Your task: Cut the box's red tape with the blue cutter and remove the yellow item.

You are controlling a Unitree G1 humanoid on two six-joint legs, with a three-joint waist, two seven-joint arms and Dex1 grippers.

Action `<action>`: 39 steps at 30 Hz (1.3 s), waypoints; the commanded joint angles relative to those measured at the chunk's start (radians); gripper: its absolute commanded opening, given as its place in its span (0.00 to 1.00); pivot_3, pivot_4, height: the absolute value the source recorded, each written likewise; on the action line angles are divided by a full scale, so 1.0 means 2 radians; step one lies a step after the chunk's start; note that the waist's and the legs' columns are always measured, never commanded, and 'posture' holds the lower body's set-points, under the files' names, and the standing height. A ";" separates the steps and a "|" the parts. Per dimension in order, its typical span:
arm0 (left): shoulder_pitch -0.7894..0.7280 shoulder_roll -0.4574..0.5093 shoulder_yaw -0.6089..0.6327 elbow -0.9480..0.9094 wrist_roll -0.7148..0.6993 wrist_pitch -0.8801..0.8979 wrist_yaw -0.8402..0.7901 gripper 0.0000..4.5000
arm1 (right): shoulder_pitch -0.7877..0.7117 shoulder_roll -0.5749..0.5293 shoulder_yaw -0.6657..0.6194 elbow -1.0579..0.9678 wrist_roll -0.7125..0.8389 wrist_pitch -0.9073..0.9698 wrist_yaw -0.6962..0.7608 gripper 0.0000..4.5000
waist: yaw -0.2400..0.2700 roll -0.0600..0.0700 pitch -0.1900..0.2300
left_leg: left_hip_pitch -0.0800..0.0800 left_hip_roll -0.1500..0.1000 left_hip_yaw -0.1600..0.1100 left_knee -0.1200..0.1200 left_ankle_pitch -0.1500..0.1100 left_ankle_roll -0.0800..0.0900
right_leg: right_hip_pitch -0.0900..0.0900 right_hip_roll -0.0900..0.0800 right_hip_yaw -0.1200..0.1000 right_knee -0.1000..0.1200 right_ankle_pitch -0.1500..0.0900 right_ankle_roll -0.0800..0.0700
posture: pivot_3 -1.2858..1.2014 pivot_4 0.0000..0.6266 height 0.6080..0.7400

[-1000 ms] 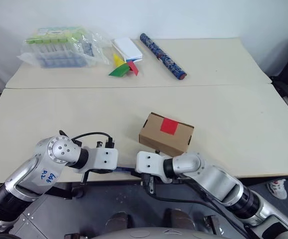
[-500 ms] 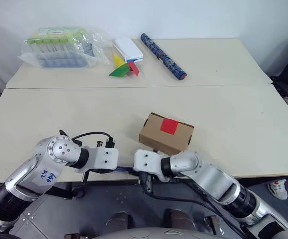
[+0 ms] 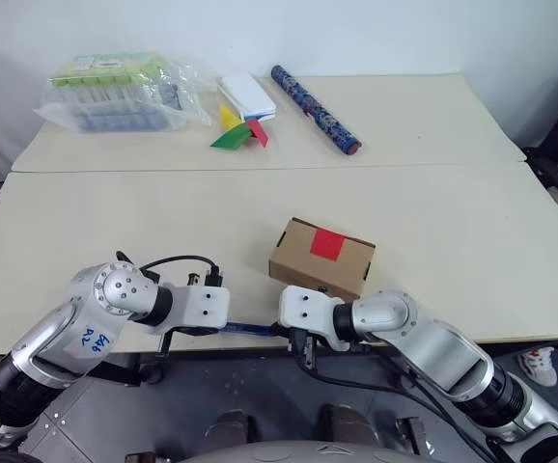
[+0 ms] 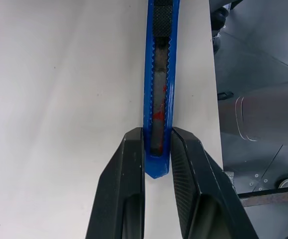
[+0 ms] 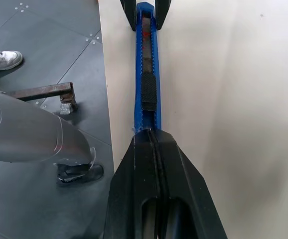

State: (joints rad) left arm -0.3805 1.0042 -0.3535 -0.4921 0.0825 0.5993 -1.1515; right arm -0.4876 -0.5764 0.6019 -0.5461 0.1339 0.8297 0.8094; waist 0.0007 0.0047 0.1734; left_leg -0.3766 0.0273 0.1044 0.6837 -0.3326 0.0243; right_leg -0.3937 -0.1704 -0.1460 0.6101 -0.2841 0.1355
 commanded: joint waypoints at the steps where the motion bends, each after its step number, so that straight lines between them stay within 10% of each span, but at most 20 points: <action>1: 0.014 0.004 -0.023 0.030 0.024 0.013 0.004 0.10 | 0.004 0.003 0.006 0.001 -0.008 -0.013 -0.001 0.01 | 0.000 0.000 0.000 | 0.000 0.000 0.000 0.000 0.000 0.000 | 0.000 0.000 0.000 0.000 0.000 0.000 | 0.52 0.24 1.00; 39: 0.009 -0.012 -0.021 0.038 0.024 0.019 0.019 0.10 | -0.048 0.118 0.018 0.086 -0.037 -0.049 0.011 0.01 | 0.001 0.000 0.000 | 0.002 0.001 0.003 -0.001 0.000 0.000 | -0.001 0.001 0.004 0.000 0.000 -0.001 | 0.52 0.24 1.00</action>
State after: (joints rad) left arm -0.3880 0.9928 -0.3555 -0.4865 0.0857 0.6232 -1.1499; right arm -0.5738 -0.3308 0.6936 -0.3133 0.0374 0.7164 0.8234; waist 0.0020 0.0055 0.1730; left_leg -0.3732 0.0286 0.1097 0.6824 -0.3331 0.0241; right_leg -0.3948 -0.1684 -0.1378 0.6105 -0.2846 0.1344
